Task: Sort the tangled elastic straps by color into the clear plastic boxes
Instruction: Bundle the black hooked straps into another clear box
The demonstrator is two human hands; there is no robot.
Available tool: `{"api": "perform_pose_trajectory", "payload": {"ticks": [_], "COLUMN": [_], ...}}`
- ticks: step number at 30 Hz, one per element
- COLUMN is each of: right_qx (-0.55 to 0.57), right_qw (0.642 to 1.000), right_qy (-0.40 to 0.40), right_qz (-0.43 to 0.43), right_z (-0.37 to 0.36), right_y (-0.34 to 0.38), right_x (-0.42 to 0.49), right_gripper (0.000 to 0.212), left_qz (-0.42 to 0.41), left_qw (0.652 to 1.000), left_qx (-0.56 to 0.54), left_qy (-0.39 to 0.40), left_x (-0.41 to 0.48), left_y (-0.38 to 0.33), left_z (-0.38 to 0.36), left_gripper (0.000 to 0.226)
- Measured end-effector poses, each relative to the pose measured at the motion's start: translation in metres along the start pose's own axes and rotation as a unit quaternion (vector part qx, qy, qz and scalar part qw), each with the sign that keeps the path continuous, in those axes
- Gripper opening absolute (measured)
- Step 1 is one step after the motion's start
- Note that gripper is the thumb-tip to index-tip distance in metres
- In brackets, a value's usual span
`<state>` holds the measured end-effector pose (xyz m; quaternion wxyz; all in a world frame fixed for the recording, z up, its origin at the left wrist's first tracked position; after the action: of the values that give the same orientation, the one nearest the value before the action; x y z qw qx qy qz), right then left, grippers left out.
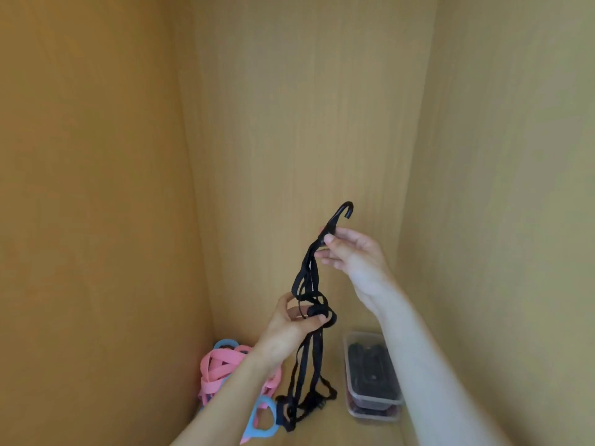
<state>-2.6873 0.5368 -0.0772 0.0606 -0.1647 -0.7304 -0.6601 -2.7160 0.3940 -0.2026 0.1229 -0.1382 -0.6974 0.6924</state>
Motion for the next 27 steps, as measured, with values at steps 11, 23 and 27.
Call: {"api": "perform_pose_trajectory", "payload": {"ticks": [11,23,27], "right_qx": [-0.009,-0.010,-0.018], "right_qw": [0.999,0.991,0.990], "right_qy": [-0.033,-0.083,-0.083], "right_qz": [0.035,0.106,0.117], "right_z": [0.000,0.010,0.008], "right_y": [0.038,0.119,0.139], "right_x": [0.023,0.058,0.063], "right_gripper": [0.010,0.009,0.009], "left_qz": [-0.033,-0.031,-0.046], "left_qw": [0.999,0.998,0.994], "left_qx": [-0.018,0.032,0.077], "left_qy": [0.037,0.047,0.055], "left_x": [0.014,0.016,0.019], "left_y": [-0.025,-0.033,-0.039], "left_z": [0.000,0.008,0.012], "left_gripper": [0.023,0.004,0.003]}}
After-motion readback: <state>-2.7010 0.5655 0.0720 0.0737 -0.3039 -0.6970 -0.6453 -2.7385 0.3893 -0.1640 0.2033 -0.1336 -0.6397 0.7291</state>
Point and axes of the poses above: each hand's wrist, its own x-axis towards the middle knuckle, its own z-axis out of the back of the hand, y = z × x, the point moved 3 cm from there along x, towards the middle knuckle, and after that the axes turned 2 degrees about y, right-handed, at the moved point
